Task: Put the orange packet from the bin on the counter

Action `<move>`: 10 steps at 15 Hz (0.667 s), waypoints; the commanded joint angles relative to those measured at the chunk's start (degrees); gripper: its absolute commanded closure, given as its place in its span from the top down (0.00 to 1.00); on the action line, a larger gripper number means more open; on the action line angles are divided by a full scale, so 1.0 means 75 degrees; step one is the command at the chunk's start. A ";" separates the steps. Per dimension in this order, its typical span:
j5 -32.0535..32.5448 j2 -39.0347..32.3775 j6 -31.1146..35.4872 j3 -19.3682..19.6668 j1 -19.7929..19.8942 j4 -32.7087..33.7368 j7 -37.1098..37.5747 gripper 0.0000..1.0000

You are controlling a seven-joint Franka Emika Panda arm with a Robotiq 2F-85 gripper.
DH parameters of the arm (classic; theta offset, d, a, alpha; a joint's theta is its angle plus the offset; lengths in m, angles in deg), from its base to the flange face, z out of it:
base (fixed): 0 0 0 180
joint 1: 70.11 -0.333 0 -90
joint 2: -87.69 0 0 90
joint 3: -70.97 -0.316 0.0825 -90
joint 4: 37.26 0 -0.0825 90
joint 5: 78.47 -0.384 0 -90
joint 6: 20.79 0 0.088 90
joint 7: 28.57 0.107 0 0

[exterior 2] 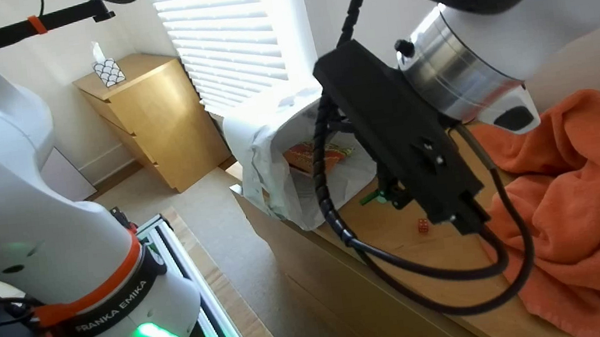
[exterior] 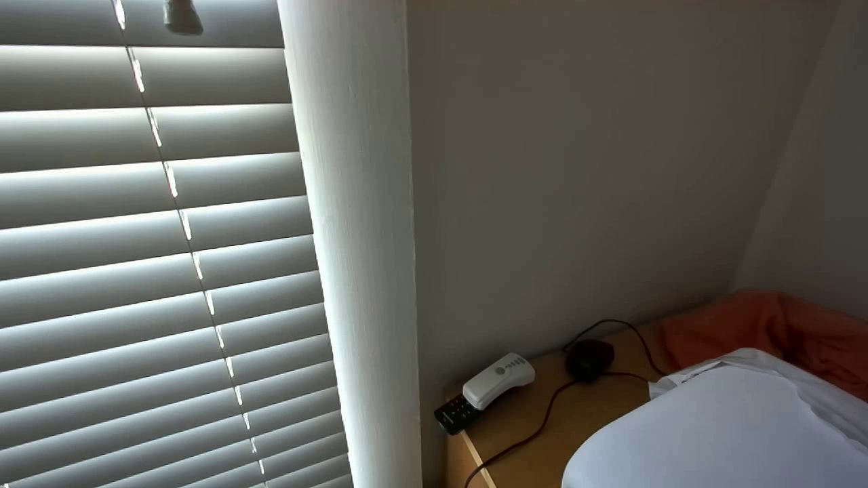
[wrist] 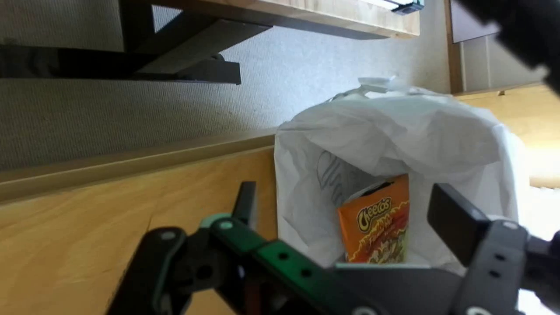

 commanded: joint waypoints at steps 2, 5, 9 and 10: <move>-0.1359 -0.1134 0.0195 -0.0427 0.0705 0.0565 -0.1564 1.00; -0.2357 -0.1635 0.0192 -0.0774 0.0950 0.0769 -0.2086 1.00; -0.2357 -0.1651 0.0147 -0.0924 0.0940 0.0742 -0.1913 1.00; -0.2392 -0.1714 0.0147 -0.0955 0.0940 0.0782 -0.1916 1.00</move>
